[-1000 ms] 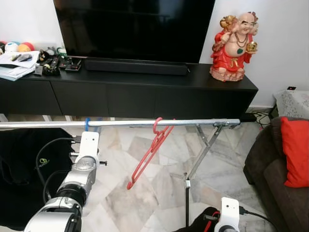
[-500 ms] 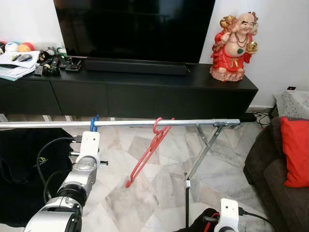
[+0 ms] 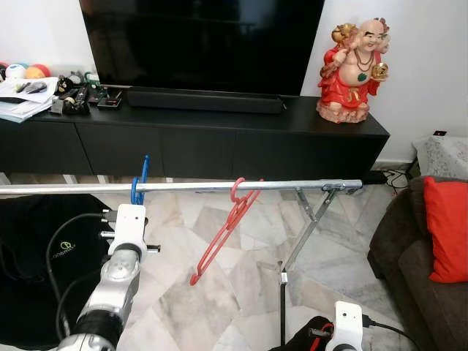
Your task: Hang hanger
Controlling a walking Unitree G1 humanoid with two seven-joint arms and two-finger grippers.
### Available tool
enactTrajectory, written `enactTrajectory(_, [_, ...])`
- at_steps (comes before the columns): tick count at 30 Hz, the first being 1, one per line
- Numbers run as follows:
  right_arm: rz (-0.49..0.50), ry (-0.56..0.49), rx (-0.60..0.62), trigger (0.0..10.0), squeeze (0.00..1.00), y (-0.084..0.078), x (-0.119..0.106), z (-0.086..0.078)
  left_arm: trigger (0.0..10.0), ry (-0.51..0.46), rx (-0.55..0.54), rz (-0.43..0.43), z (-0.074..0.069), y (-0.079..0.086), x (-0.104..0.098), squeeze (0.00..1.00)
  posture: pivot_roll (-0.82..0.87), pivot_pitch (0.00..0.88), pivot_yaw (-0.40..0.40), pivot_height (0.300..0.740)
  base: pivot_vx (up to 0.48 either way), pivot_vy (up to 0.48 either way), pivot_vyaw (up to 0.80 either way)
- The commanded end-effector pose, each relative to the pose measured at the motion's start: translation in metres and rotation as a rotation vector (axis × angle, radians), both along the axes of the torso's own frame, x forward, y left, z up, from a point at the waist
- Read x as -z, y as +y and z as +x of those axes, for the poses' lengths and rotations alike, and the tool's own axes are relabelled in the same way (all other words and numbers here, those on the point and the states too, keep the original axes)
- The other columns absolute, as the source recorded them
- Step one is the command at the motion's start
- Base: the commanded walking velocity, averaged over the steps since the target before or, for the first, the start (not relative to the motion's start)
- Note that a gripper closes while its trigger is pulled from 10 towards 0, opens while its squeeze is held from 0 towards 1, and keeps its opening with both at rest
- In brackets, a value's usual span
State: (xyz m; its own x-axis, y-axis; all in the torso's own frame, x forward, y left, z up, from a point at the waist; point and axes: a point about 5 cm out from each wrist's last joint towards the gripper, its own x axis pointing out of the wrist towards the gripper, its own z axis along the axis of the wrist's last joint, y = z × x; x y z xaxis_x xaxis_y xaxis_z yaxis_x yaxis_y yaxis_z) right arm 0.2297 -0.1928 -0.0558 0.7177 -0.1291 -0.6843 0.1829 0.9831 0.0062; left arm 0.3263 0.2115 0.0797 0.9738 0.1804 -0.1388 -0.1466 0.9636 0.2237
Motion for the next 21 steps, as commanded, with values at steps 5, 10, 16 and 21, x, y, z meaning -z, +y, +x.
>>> enactTrajectory(5, [-0.013, -0.009, 0.001, 10.0, 0.00, -0.003, -0.001, 0.001, 0.6, -0.014, 0.055, 0.063, -0.024, 0.000, -0.002, 0.00, 0.13, 0.000, -0.068, 0.740, 0.000, 0.000, 0.00])
enactTrajectory(10, [-0.014, -0.008, 0.004, 10.0, 0.00, -0.003, -0.001, 0.000, 10.0, 0.107, 0.046, 0.061, -0.051, 0.005, 0.026, 0.00, 0.13, 0.000, -0.055, 0.740, 0.000, 0.000, 0.00])
enactTrajectory(16, [-0.006, -0.010, 0.009, 10.0, 0.00, -0.001, 0.000, -0.002, 10.0, 0.242, -0.004, 0.058, -0.074, 0.015, 0.057, 0.00, 0.11, 0.000, -0.025, 0.740, 0.000, 0.000, 0.00])
enactTrajectory(21, [-0.013, -0.006, -0.005, 10.0, 0.00, 0.001, 0.001, -0.003, 10.0, 0.279, -0.013, 0.012, -0.079, 0.016, 0.062, 0.00, 0.10, 0.000, -0.008, 0.740, 0.000, 0.000, 0.00])
